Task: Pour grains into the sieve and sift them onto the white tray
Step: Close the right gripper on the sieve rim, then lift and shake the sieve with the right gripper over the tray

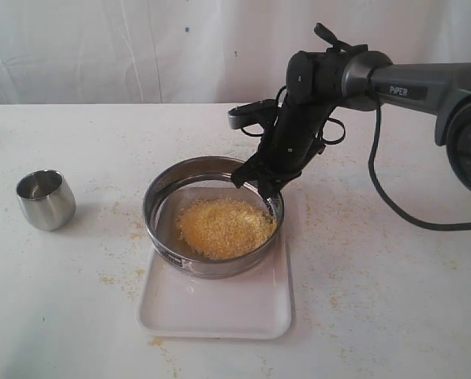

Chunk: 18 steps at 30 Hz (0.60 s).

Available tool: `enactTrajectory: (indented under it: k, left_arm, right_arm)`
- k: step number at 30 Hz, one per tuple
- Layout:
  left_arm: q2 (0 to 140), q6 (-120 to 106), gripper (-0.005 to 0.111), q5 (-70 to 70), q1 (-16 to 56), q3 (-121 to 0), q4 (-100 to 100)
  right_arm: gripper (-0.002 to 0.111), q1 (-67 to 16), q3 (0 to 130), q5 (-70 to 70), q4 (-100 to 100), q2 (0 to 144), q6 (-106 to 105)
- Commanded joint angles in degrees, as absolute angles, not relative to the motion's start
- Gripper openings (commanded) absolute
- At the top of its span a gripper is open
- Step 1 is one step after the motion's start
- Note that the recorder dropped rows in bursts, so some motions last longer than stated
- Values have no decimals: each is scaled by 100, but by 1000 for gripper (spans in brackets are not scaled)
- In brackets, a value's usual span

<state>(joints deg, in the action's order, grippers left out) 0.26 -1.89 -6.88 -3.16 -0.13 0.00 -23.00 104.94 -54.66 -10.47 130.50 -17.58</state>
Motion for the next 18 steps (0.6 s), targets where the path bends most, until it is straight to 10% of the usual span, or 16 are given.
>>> enactTrajectory:
  k: [1, 18]
  left_arm:
    - [0, -151, 0, -704, -330, 0, 0]
    - [0, -151, 0, -704, -330, 0, 0]
  right_arm:
    - [0, -2309, 10708, -5529, -982, 13044, -1714]
    - [0, -2309, 11277, -6996, -1232, 12707, -1560]
